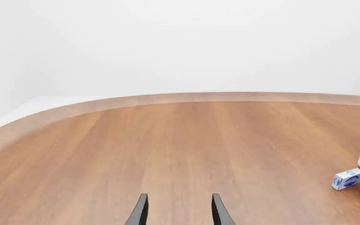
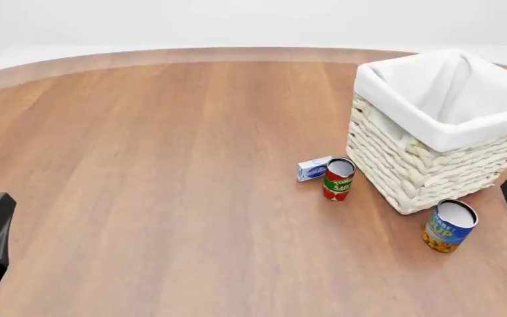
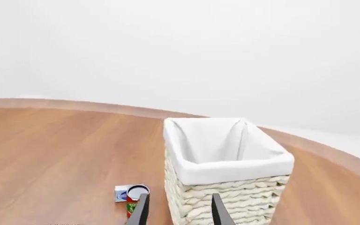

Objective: Pick up the ketchup, and put it in the basket.

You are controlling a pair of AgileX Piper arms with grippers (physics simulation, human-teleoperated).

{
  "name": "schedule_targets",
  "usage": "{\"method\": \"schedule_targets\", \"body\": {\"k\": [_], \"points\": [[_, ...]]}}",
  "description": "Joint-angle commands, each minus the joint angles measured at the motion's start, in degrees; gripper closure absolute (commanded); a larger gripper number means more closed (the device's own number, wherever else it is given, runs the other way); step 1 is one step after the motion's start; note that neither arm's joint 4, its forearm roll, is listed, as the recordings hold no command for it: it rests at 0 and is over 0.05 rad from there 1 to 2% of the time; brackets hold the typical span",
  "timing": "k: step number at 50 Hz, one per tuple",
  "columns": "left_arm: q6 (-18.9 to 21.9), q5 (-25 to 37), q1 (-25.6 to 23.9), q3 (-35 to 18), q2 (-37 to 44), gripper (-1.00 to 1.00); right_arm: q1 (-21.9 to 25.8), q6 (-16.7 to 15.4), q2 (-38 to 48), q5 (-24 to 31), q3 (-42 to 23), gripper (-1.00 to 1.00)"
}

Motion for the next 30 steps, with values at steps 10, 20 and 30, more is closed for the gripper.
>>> {"method": "schedule_targets", "body": {"k": [10,20,30], "points": [[0.0,0.0,0.0,0.0,0.0,-1.00,15.7,-5.5,4.7,-4.5,0.0,-1.00],[0.0,0.0,0.0,0.0,0.0,-1.00,22.5,-7.3,14.5,-13.0,-0.2,-1.00],[0.0,0.0,0.0,0.0,0.0,-1.00,28.6,-7.2,22.5,-18.0,-1.6,-1.00]]}}
